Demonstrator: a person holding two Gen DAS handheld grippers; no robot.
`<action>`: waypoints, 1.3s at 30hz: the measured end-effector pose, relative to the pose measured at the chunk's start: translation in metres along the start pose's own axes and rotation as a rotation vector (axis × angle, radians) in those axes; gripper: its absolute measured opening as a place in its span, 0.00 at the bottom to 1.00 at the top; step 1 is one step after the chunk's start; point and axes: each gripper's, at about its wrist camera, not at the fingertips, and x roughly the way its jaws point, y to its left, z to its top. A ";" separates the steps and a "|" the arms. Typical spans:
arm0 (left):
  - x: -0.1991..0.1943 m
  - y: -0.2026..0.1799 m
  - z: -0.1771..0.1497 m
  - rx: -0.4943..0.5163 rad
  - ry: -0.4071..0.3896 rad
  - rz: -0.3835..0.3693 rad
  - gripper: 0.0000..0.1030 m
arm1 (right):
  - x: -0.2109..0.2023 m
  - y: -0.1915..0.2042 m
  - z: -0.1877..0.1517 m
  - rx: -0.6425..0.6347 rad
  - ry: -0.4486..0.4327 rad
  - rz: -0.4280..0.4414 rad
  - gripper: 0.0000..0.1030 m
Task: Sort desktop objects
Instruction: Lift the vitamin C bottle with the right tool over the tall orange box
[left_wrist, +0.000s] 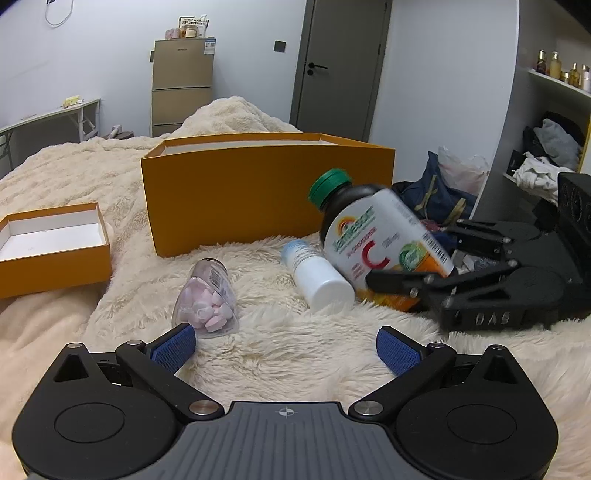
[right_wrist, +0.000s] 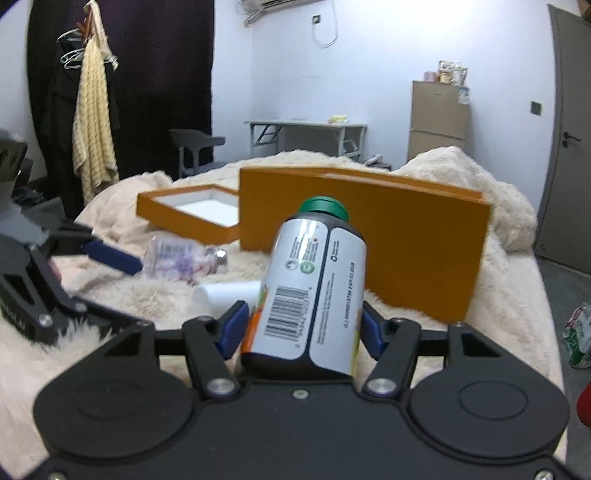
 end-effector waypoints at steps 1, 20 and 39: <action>0.000 0.000 0.000 0.000 0.000 -0.001 1.00 | -0.003 -0.002 0.002 -0.005 -0.010 -0.019 0.58; 0.001 0.001 0.000 -0.002 0.003 -0.002 1.00 | 0.023 -0.001 -0.016 -0.194 0.148 -0.199 0.73; 0.001 0.002 0.002 -0.006 0.014 -0.007 1.00 | 0.034 -0.015 0.012 -0.167 0.303 -0.045 0.89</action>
